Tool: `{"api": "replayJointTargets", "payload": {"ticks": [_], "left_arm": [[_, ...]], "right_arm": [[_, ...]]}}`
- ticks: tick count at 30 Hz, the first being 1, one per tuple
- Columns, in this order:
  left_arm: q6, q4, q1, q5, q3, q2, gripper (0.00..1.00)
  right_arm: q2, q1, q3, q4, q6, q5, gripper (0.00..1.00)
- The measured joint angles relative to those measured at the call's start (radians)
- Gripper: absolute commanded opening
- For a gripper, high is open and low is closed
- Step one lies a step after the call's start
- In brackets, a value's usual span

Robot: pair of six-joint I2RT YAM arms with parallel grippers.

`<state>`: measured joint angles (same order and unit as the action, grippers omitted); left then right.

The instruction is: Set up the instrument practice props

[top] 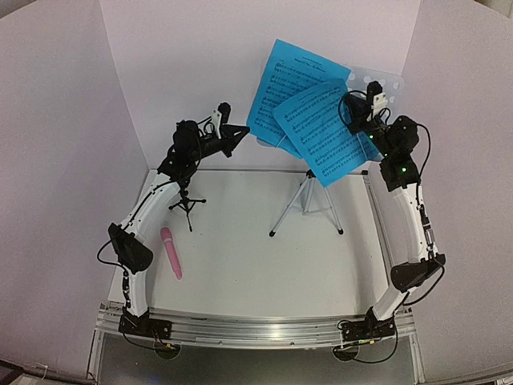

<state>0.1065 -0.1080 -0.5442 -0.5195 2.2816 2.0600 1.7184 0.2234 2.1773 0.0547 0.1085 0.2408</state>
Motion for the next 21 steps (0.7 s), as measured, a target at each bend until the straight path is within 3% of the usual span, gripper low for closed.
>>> {"api": "replayJointTargets", "payload": {"ticks": [8,21], "left_arm": [[0.062,0.090,0.000,0.006,-0.087,-0.031,0.00],[0.131,0.371,-0.003,0.053,-0.279,-0.059,0.00]], "right_arm": [[0.000,0.001,0.032,0.009,-0.052,-0.145,0.00],[-0.003,0.000,0.083,-0.015,-0.068,-0.307,0.00]]}}
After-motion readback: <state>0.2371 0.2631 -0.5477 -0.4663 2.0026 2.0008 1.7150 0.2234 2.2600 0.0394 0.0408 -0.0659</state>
